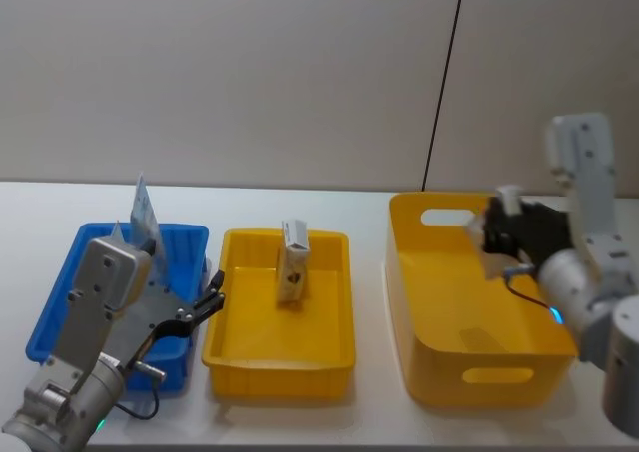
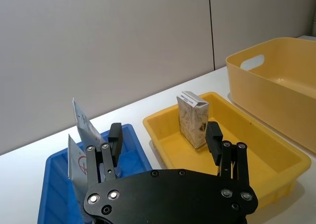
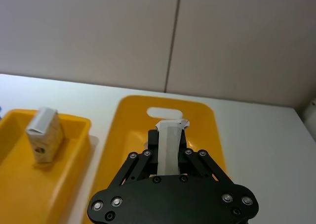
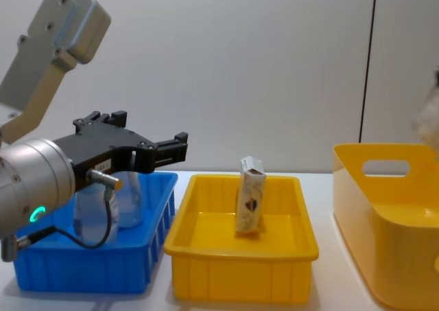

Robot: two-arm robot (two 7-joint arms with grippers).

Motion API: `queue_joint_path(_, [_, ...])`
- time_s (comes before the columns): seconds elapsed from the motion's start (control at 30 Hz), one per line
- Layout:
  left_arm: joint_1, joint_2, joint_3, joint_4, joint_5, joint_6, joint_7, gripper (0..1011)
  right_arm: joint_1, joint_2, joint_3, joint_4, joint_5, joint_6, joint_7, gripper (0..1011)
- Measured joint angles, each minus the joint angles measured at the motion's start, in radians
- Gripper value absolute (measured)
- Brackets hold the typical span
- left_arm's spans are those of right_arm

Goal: Bimanual collaborative sorting of washing and personal care products

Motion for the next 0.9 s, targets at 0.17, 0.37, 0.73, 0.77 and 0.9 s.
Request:
queue_joint_path(0.17, [0.0, 0.0, 0.0, 0.0, 0.0, 0.0, 0.0, 1001, -0.054, 0.002, 0.046, -0.033, 0.007, 0.008, -0.02, 232])
queue_joint_path(0.37, [-0.002, -0.004, -0.003, 0.004, 0.002, 0.0, 0.003, 1001, -0.116, 0.011, 0.095, -0.06, 0.02, -0.003, -0.024, 440])
queue_joint_path(0.73, [-0.021, -0.037, -0.024, 0.037, 0.012, 0.015, 0.039, 1001, -0.192, 0.05, 0.142, -0.055, 0.028, -0.144, 0.039, 799])
queue_joint_path(0.77, [-0.023, -0.04, -0.026, 0.041, 0.012, 0.017, 0.044, 1001, -0.196, 0.053, 0.144, -0.053, 0.027, -0.157, 0.046, 841])
queue_joint_path(0.9, [-0.03, -0.055, -0.036, 0.056, 0.013, 0.026, 0.061, 1001, -0.212, 0.067, 0.148, -0.041, 0.022, -0.224, 0.071, 927])
